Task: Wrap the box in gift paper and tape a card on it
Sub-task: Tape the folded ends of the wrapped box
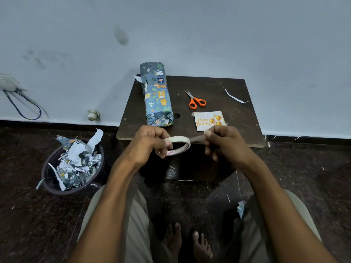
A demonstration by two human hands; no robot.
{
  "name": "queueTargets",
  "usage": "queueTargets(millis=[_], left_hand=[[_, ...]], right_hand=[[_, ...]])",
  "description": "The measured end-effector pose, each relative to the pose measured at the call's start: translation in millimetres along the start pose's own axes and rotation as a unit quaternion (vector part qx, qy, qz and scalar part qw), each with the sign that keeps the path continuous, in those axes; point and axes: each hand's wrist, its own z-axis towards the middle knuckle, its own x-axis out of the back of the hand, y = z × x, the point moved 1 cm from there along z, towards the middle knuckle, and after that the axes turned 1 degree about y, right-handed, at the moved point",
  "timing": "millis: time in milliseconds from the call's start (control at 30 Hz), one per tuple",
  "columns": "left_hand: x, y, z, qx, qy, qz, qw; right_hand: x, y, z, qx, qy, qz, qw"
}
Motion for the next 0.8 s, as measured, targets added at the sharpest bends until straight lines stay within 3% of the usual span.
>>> queueTargets(millis=[533, 800], left_hand=[[7.1, -14.1, 6.9, -0.003, 0.046, 0.118, 0.992], [-2.8, -17.1, 8.9, 0.011, 0.067, 0.188, 0.980]], right_hand=[[7.1, 0.2, 1.4, -0.087, -0.027, 0.180, 0.979], [-6.2, -6.1, -1.7, -0.028, -0.003, 0.127, 0.992]])
